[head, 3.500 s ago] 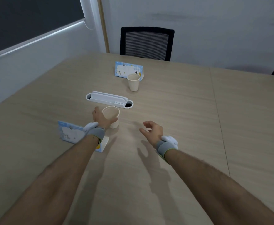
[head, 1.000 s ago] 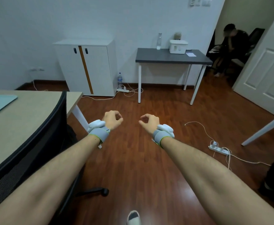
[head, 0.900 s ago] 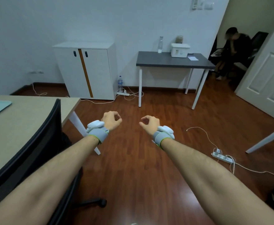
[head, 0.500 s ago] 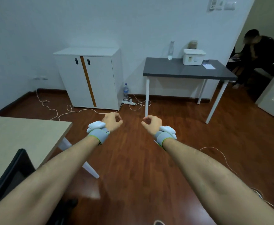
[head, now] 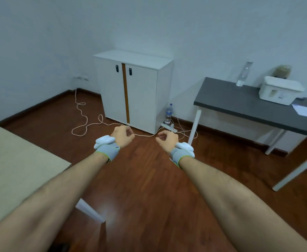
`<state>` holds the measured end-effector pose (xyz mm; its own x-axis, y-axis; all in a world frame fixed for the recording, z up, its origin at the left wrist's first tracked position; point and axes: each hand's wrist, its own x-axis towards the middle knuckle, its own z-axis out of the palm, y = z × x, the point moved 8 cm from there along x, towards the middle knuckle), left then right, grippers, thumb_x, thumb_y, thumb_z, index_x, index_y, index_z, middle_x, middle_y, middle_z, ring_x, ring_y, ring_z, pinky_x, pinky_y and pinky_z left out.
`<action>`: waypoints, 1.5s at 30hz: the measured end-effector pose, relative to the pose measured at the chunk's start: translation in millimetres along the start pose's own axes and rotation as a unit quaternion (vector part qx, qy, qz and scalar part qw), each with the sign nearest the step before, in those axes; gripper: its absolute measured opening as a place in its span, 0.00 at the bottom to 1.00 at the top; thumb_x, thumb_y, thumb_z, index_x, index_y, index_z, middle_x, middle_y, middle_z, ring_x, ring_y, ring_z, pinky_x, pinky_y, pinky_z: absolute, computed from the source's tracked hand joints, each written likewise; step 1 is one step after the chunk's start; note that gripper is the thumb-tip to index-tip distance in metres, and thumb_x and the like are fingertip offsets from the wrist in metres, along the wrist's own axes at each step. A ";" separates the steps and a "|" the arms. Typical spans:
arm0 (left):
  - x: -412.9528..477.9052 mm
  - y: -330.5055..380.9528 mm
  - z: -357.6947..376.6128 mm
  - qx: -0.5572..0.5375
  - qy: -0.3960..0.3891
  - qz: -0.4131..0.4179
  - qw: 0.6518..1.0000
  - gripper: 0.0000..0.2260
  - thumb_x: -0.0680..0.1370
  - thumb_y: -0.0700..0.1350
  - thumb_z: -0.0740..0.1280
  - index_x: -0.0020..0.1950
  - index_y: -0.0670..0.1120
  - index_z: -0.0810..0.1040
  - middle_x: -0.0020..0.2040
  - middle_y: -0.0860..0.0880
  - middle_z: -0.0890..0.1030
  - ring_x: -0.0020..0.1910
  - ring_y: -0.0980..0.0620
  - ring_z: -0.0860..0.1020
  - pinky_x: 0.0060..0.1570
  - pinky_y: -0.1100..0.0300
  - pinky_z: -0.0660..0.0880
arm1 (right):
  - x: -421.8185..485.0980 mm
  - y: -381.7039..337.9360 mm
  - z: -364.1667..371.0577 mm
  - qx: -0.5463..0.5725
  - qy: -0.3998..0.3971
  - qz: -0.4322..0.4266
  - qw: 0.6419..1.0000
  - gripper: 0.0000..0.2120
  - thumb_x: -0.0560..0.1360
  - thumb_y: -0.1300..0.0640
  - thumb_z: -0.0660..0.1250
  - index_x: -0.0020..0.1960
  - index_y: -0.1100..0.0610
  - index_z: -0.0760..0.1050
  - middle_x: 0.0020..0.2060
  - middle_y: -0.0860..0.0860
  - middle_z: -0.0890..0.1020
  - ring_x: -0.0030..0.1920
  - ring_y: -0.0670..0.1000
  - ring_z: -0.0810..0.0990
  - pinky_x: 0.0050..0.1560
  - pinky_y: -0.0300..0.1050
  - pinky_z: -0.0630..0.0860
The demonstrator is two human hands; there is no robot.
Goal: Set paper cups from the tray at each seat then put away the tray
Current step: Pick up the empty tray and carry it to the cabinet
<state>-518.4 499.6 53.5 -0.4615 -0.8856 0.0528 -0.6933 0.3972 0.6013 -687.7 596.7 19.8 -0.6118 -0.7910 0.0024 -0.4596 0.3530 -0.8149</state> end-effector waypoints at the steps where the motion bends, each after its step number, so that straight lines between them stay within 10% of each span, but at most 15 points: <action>1: 16.1 -6.5 -2.5 -0.001 0.004 -0.008 1.000 0.07 0.72 0.41 0.66 0.47 0.41 0.81 0.47 0.40 0.84 0.51 0.43 0.79 0.53 0.55 0.74 | 19.1 -6.1 8.3 0.007 -0.005 -0.006 1.000 0.11 0.71 0.61 0.68 0.52 0.62 0.79 0.49 0.58 0.84 0.52 0.55 0.81 0.59 0.46 0.75; 17: 263.6 -176.5 -130.3 0.023 0.128 -0.153 0.980 0.07 0.72 0.41 0.66 0.47 0.41 0.81 0.47 0.40 0.83 0.50 0.42 0.79 0.51 0.53 0.75 | 308.0 -162.8 242.8 0.050 -0.160 -0.128 0.978 0.10 0.70 0.62 0.68 0.51 0.64 0.79 0.47 0.61 0.84 0.42 0.48 0.77 0.53 0.43 0.75; 45: 407.3 -484.7 -319.3 0.065 0.300 -0.445 0.841 0.09 0.73 0.44 0.66 0.49 0.43 0.80 0.48 0.43 0.83 0.51 0.43 0.80 0.50 0.54 0.76 | 463.5 -444.6 642.4 0.068 -0.437 -0.316 0.839 0.11 0.71 0.60 0.68 0.52 0.62 0.79 0.48 0.58 0.84 0.50 0.53 0.82 0.51 0.36 0.72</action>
<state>-193.6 -130.5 38.1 0.6086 -0.7923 0.0441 -0.6883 -0.4995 0.5261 -353.4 -247.9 10.9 0.4598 -0.8842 0.0819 -0.3999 -0.2885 -0.8700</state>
